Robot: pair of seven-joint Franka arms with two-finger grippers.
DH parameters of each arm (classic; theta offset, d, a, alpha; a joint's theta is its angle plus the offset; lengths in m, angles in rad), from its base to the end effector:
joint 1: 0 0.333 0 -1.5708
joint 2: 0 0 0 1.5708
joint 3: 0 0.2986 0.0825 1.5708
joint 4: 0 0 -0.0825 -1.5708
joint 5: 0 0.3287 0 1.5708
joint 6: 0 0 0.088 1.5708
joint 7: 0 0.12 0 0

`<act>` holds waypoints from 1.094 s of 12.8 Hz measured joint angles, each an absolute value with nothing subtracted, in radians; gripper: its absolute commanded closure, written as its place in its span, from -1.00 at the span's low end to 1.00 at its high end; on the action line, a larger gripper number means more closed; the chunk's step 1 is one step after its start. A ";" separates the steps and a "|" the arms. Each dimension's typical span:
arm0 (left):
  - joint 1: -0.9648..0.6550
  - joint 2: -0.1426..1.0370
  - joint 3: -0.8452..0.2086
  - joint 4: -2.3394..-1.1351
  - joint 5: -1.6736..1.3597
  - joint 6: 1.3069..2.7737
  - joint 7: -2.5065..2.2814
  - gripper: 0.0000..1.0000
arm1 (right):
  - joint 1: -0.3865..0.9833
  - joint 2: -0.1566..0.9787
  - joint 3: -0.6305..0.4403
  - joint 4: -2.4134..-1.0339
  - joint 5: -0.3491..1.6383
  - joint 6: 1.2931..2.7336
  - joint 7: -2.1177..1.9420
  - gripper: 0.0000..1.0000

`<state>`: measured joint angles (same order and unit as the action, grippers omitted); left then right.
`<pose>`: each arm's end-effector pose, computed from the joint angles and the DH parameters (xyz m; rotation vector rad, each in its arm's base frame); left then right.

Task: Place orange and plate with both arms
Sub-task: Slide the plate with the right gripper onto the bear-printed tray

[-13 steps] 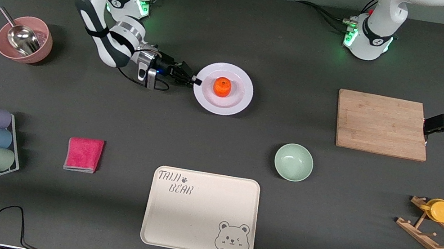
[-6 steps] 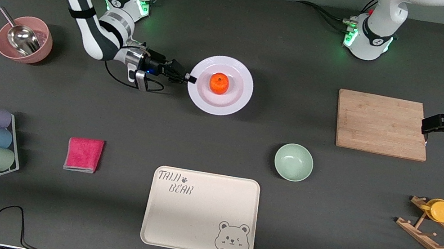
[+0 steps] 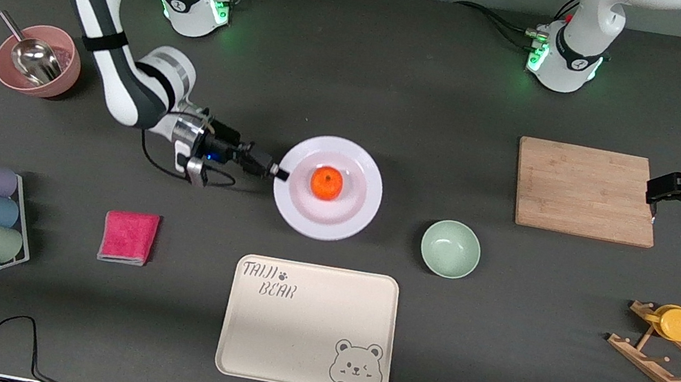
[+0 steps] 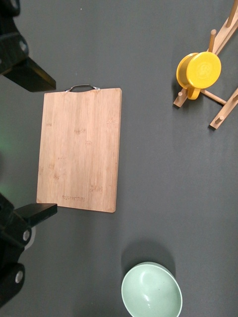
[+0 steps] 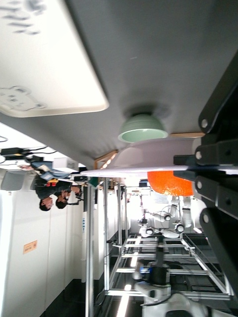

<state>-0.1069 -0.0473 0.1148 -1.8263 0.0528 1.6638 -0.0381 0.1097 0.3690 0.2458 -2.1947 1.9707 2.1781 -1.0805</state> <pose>0.4806 0.0106 0.5186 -3.0874 -0.0581 0.1774 0.4795 0.2242 0.2534 -1.7906 0.2549 -0.2291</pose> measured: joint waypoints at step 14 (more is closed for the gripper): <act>-0.106 -0.059 0.117 -1.871 0.051 1.703 -0.031 -1.00 | 0.124 1.002 0.182 -1.317 1.710 2.257 -0.785 1.00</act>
<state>-0.1059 -0.0587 0.1170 -1.8709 0.0512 1.7032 -0.0314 0.1236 1.0019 0.1817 -1.3171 1.7096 2.2571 -0.7848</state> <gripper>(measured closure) 0.000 0.960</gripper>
